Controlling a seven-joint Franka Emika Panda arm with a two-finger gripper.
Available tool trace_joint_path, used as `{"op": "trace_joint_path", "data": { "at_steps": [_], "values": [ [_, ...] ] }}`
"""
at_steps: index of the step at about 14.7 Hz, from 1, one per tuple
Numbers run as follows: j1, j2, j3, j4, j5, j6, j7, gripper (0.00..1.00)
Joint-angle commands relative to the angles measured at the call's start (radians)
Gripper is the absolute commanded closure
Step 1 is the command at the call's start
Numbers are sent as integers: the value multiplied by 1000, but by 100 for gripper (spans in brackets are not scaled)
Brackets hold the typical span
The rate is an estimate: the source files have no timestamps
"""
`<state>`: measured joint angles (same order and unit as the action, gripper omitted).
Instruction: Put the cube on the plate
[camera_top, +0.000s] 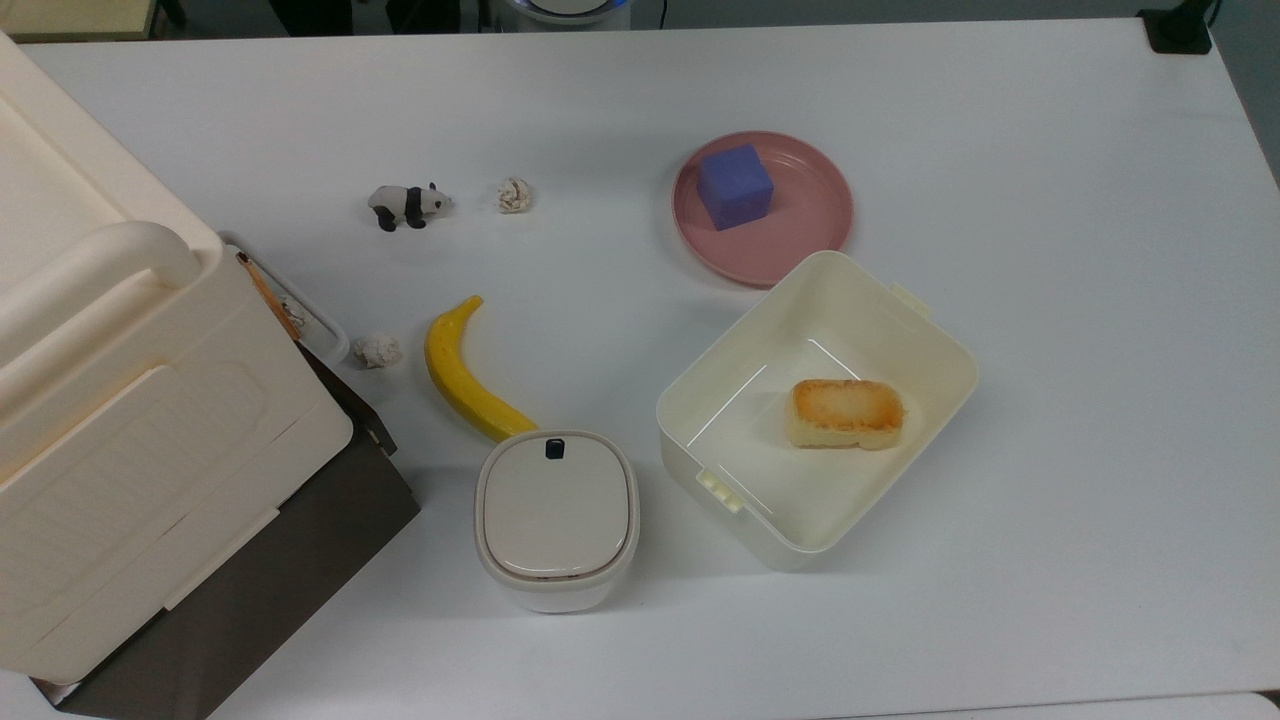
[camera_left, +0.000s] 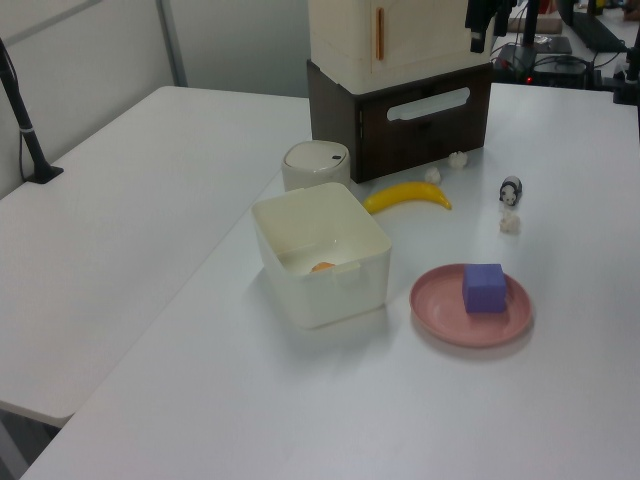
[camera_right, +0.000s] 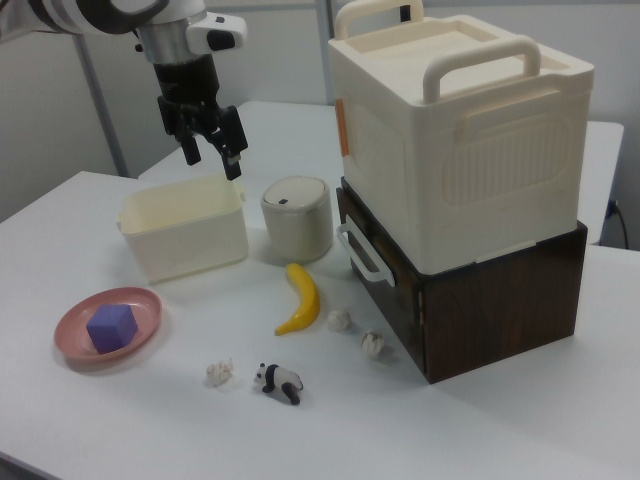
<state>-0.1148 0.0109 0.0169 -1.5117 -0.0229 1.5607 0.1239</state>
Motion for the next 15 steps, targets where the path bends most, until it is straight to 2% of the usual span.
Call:
{"op": "trace_joint_path", "data": {
  "at_steps": [1,8,11,15],
  "values": [
    [18,-12,-8,-12,18,9,-3,0],
    [14,-12,-11,34,6,-25,-15,0],
    [6,-5,-52,25,8,-16,-49,0],
    [-9,-3,-55,27,15,-14,-99,0]
  ]
}}
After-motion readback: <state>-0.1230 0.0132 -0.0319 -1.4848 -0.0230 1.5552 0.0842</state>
